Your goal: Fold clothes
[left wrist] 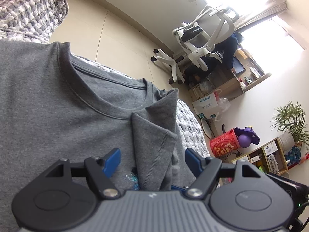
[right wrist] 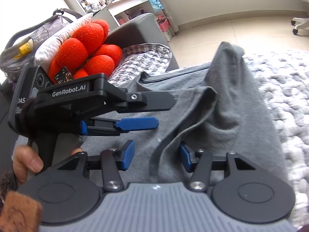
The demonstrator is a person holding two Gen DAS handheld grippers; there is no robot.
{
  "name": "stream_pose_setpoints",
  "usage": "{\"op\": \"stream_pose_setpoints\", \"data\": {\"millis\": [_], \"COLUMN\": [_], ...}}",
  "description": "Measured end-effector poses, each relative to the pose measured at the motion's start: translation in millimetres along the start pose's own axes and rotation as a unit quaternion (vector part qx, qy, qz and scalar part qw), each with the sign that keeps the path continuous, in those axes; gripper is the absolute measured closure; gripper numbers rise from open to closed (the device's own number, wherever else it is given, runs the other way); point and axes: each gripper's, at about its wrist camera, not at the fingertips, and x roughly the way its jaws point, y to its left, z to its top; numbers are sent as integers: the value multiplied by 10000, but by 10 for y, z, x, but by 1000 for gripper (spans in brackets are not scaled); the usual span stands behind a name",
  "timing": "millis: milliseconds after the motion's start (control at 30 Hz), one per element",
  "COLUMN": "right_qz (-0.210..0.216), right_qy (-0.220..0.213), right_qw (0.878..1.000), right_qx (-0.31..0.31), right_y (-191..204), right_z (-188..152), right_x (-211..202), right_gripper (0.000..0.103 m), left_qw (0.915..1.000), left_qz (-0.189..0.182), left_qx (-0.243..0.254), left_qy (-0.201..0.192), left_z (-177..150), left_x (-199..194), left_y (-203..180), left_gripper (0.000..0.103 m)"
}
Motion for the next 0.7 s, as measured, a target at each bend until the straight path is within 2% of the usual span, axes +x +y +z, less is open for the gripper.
{"op": "stream_pose_setpoints", "data": {"millis": [333, 700], "right_qz": [489, 62], "right_qy": [19, -33], "right_qw": [9983, 9993], "right_qx": [-324, -358], "right_y": [151, 51], "right_z": [11, 62], "right_x": [40, -214], "right_gripper": [48, 48], "left_qw": [9994, 9997], "left_qz": [-214, -168], "left_qx": [-254, -177], "left_qy": [-7, -51], "left_z": [15, 22], "left_x": [-33, -5], "left_y": [126, 125], "left_gripper": [29, 31]}}
